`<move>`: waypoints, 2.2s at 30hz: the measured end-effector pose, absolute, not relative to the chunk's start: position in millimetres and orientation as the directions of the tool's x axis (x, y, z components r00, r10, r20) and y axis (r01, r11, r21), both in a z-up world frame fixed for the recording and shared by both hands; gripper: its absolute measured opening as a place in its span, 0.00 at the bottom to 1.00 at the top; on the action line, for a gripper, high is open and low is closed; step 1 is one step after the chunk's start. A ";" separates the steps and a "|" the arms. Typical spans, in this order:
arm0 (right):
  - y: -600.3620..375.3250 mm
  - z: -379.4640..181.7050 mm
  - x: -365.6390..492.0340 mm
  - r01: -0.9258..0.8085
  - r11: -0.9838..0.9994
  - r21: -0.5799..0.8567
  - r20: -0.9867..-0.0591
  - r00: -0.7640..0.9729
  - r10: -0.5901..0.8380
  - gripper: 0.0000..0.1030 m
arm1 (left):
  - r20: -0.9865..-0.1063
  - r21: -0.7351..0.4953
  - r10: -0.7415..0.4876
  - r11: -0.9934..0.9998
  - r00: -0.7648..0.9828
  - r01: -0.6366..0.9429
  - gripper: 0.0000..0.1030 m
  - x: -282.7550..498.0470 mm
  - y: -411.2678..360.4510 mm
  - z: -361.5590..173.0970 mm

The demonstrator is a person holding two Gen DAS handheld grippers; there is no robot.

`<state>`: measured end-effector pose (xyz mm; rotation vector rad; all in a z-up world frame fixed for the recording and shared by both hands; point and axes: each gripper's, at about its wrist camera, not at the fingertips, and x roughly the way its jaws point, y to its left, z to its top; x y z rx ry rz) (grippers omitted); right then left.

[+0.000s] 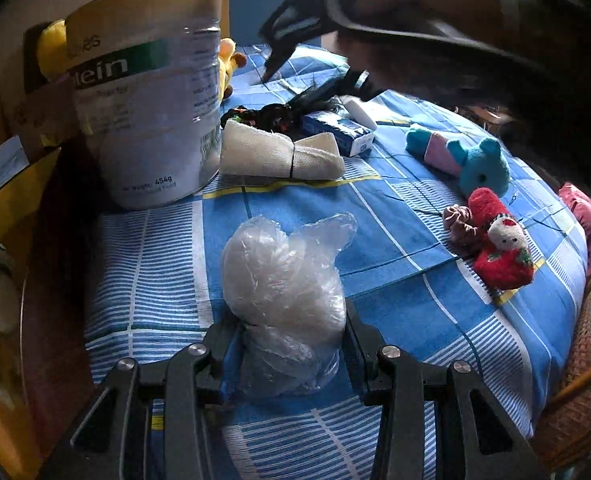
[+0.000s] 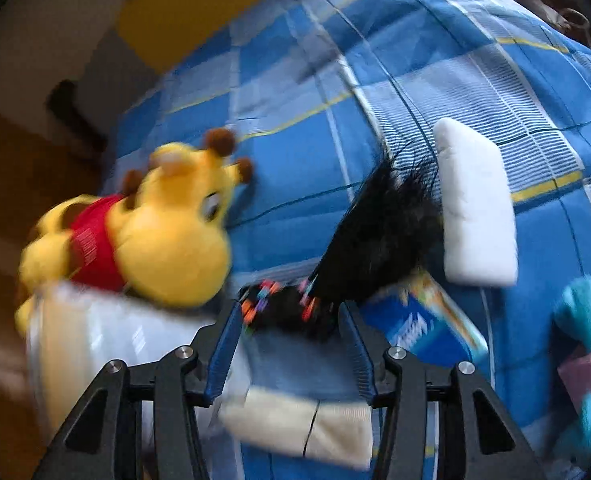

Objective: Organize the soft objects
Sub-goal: 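Grasp the black fluffy tuft with beads using the right tool, then drop the plastic bag into the tray with left tool while right lifts the tuft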

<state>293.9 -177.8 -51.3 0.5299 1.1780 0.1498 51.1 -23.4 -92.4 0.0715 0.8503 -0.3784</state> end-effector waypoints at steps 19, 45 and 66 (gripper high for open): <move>-130.8 -56.6 307.4 0.067 0.991 0.112 -0.923 0.378 0.079 0.10 | -0.725 -0.099 -0.326 0.921 0.607 0.376 0.42 49.8 -19.9 -94.8; -218.9 -69.0 168.2 0.014 0.988 0.155 -0.917 0.373 0.138 0.10 | -0.735 -0.052 -0.285 0.928 0.616 0.368 0.39 42.9 -29.3 -80.4; -221.6 -75.3 170.1 0.007 0.987 0.158 -0.898 0.417 0.141 0.14 | -0.723 -0.179 -0.072 0.980 0.687 -0.086 0.42 61.3 171.4 17.0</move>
